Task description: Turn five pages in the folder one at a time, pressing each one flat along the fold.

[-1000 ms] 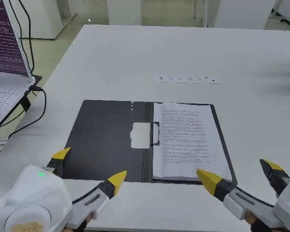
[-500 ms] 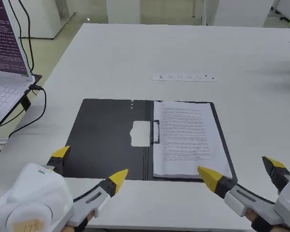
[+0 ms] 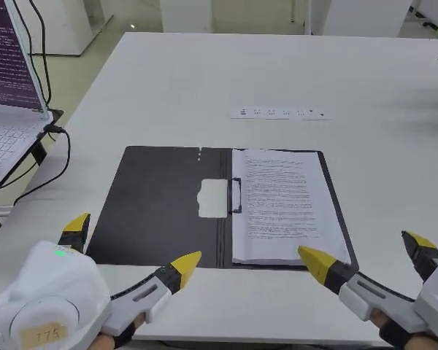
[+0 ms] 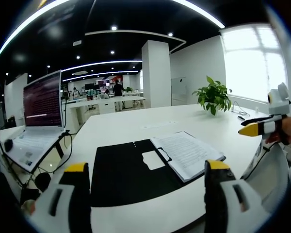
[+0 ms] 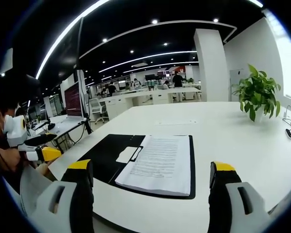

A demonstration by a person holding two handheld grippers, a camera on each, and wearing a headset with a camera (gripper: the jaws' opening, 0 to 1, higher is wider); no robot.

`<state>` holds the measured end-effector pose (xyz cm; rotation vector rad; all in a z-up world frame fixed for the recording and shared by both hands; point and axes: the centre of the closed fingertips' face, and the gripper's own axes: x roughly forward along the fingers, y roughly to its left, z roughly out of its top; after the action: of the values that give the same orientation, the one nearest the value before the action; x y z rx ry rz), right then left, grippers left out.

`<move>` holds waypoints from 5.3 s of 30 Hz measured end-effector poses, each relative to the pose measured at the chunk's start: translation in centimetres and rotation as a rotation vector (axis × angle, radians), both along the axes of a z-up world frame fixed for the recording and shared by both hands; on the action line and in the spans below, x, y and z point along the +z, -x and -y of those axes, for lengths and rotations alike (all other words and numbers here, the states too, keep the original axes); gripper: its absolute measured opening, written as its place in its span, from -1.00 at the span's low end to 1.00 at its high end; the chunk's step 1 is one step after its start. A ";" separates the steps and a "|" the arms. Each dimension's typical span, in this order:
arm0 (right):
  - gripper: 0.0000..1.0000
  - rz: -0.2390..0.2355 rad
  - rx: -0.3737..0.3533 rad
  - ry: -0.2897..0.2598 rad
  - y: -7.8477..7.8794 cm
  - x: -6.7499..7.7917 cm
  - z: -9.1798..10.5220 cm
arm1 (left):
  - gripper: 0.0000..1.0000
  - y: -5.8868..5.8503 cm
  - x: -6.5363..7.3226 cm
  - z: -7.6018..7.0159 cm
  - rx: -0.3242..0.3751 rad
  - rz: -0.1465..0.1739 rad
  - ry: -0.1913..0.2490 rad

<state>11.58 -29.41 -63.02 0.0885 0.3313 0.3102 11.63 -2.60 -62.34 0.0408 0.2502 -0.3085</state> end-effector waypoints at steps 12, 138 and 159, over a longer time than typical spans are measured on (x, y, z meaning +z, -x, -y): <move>1.00 -0.001 -0.001 0.001 -0.1 -0.1 0.1 | 0.96 0.0 -0.3 0.3 -0.016 -0.010 -0.009; 0.93 -0.043 0.024 0.027 1.5 1.3 0.9 | 0.84 -1.5 0.1 2.4 -0.107 -0.192 0.001; 0.92 -0.041 -0.027 0.017 2.3 1.6 2.4 | 0.81 -3.0 -2.1 7.4 -0.267 -0.231 -0.051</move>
<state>9.29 -31.77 -61.39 0.0826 0.3729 0.2793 14.60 -10.03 -64.40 0.0898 0.4833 -0.5741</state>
